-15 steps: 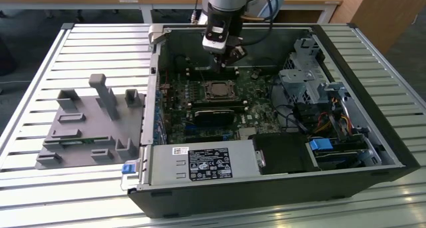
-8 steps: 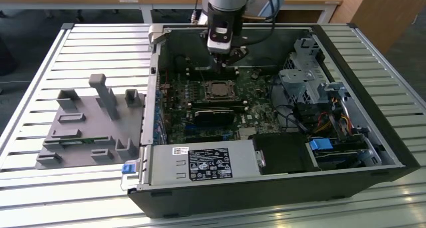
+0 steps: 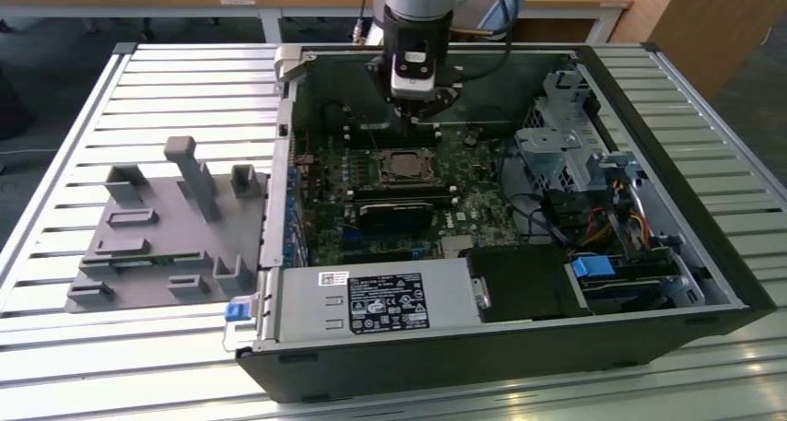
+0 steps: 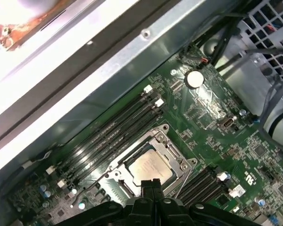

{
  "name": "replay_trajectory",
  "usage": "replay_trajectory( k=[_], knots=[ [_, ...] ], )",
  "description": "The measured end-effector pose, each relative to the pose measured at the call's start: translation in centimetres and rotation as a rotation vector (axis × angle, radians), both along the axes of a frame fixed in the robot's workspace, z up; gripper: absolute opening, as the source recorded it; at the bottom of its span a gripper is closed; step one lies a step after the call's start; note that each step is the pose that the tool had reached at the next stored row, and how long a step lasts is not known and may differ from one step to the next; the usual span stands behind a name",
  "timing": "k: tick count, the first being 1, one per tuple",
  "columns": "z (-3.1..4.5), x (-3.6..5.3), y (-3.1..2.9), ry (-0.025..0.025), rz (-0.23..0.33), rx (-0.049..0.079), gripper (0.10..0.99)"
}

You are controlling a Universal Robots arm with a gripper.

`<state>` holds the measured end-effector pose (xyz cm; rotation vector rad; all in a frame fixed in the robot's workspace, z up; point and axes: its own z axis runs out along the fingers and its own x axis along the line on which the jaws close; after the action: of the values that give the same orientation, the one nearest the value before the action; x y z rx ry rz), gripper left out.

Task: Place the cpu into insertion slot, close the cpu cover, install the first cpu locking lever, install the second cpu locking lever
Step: 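Install the first cpu locking lever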

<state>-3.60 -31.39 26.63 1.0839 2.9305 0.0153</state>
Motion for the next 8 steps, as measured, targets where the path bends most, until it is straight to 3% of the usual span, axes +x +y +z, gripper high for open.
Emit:
replay_trajectory(
  k=[8],
  knots=[
    [-0.01,0.0,0.0,0.0,0.078,0.0,0.106]
  ],
)
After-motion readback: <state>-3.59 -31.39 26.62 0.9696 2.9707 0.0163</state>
